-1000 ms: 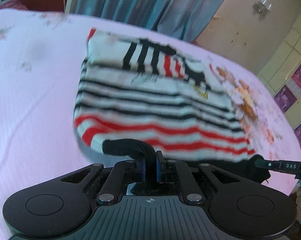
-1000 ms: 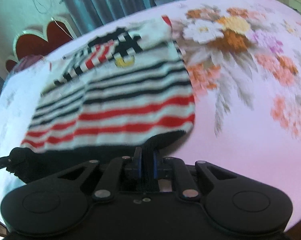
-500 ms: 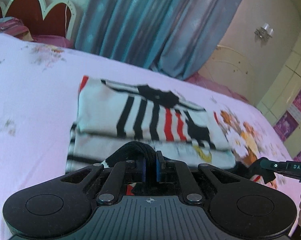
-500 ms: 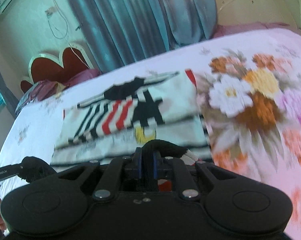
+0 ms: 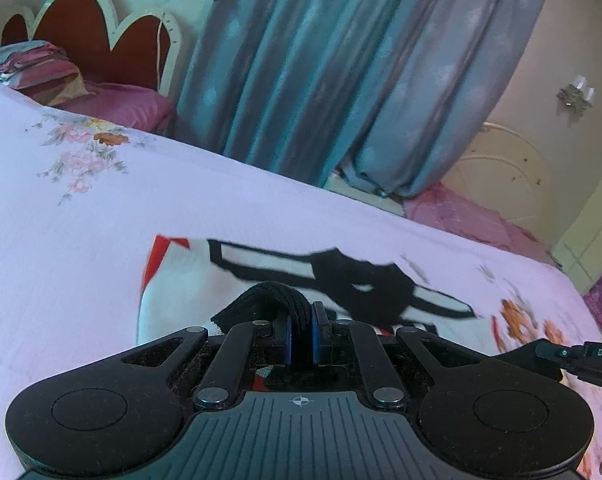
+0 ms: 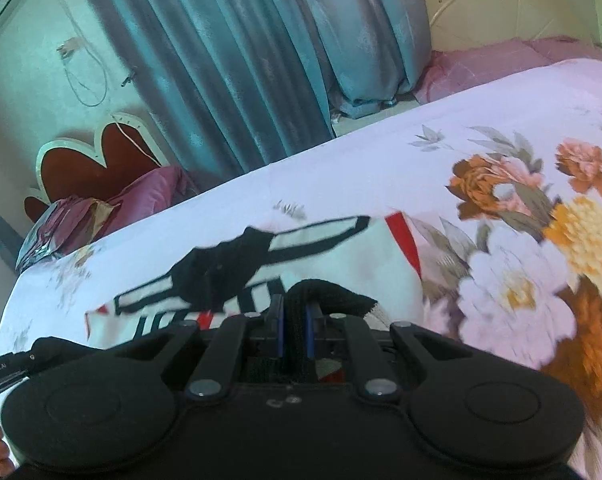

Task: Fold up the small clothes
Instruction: 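Lift the hem with both tools and fold it over onto the collar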

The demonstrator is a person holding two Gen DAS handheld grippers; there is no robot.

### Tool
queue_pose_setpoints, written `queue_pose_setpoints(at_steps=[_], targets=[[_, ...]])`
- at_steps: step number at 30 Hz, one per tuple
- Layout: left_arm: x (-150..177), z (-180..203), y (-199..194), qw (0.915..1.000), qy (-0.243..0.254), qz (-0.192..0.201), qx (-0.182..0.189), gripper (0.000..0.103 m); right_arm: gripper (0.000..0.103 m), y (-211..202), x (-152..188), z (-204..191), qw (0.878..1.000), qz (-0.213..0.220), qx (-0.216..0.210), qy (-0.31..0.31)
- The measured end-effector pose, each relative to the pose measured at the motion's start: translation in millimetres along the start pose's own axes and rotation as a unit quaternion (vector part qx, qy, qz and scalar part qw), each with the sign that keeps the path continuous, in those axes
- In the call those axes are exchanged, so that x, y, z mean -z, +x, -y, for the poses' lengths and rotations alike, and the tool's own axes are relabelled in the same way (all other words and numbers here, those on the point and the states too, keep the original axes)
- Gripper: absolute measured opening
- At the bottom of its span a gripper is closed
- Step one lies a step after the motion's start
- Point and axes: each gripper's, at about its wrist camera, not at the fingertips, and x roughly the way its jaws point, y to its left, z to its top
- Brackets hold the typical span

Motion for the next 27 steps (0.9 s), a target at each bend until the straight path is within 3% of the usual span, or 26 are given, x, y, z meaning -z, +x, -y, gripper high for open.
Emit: queue_pose_setpoints(at_steps=[6,11,14,15,17,18,19,20,22,27], targets=[[-15.3,-2.9,58.3,0.9985,-0.008,-0.038,-0.039,0.008,0.01,57.7,-22.4,18.2,0.998,-0.04,0.001,0.049],[-18.2,-5.1,89.4,0.996,0.001,-0.061,-0.065,0.009,0.01,91.2,-25.8,18.8,0.997,-0.065,0.013,0.038],[-20.7,-11.6,97.6,0.995,-0.013,-0.075,-0.065,0.011,0.021,102.7,-29.4,22.5,0.997,-0.062,0.023,0.04],[-22.1,-13.7,98.0,0.9948,-0.018,-0.078,-0.062,0.018,0.028,103.7,-31.7,24.7,0.997,-0.057,0.023,0.043],[-24.5,-17.7,94.0,0.9949,-0.021,-0.073,-0.066,0.053,0.033,103.8,-37.6,29.2,0.997,-0.053,0.01,0.049],[-25.9,-18.8,88.4,0.9952,-0.022,-0.062,-0.073,0.08,0.033,102.0,-40.6,30.4,0.998,-0.049,0.005,0.046],[-27.0,-21.7,82.1,0.996,-0.022,-0.048,-0.072,0.087,0.035,99.8,-42.6,30.8,0.998,-0.043,0.001,0.037],[-28.3,-22.9,77.3,0.9969,-0.019,-0.039,-0.066,0.087,0.037,97.9,-43.8,31.6,0.999,-0.04,-0.002,0.029],[-30.8,-24.7,73.2,0.9973,-0.007,-0.038,-0.062,0.087,0.053,95.8,-45.6,34.6,0.999,-0.036,-0.012,0.023],[-23.0,-22.9,84.7,0.9965,0.029,-0.057,-0.054,0.087,0.054,101.0,-45.2,35.0,0.999,-0.04,-0.021,0.002]])
